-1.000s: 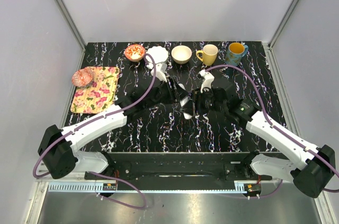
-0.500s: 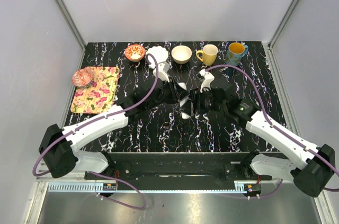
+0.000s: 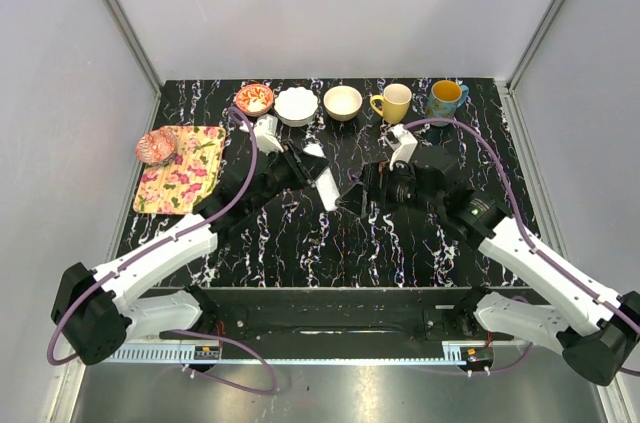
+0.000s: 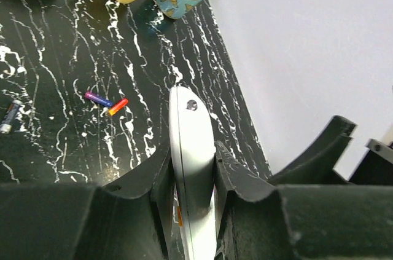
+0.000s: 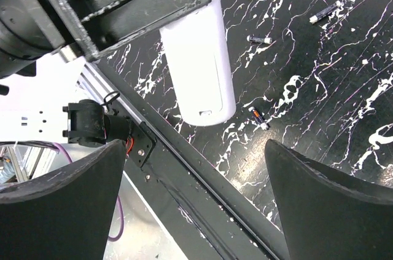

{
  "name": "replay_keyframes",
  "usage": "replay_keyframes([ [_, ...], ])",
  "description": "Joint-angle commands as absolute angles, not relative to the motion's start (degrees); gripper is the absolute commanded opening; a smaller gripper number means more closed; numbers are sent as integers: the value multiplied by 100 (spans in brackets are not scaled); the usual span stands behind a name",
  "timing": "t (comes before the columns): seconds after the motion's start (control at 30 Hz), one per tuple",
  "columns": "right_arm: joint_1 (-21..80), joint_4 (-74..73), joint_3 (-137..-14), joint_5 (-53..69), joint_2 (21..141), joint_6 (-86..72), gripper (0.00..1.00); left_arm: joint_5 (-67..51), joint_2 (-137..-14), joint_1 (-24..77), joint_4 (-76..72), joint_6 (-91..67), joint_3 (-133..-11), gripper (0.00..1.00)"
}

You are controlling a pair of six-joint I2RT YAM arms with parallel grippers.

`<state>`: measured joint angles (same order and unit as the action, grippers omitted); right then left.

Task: Load the batteries into the remote control
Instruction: Adjust the remote control.

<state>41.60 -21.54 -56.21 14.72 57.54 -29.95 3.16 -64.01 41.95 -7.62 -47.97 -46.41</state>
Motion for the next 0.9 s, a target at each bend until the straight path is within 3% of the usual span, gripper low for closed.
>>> replay_keyframes([
  [0.0, 4166, -1714, -5651, 1652, 5949, -3155, 100, 35, -6346, 4201, -1459, -5001, -4667, 0],
  [0.5, 4228, -1582, -6126, 1784, 6881, -2619, 99, -501, -6609, 4228, -1661, -5300, -4606, 0],
  [0.6, 4219, -1591, -6109, 1784, 6952, -2549, 88, -554, -6618, 4227, -1696, -5317, -4614, 0],
  [0.73, 4228, -1705, -6073, 1723, 6917, -2426, 61, -668, -6566, 4219, -1635, -5300, -4614, 0],
  [0.87, 4228, -1740, -5994, 1723, 6847, -2303, 44, -712, -6530, 4219, -1468, -5247, -4667, 4],
])
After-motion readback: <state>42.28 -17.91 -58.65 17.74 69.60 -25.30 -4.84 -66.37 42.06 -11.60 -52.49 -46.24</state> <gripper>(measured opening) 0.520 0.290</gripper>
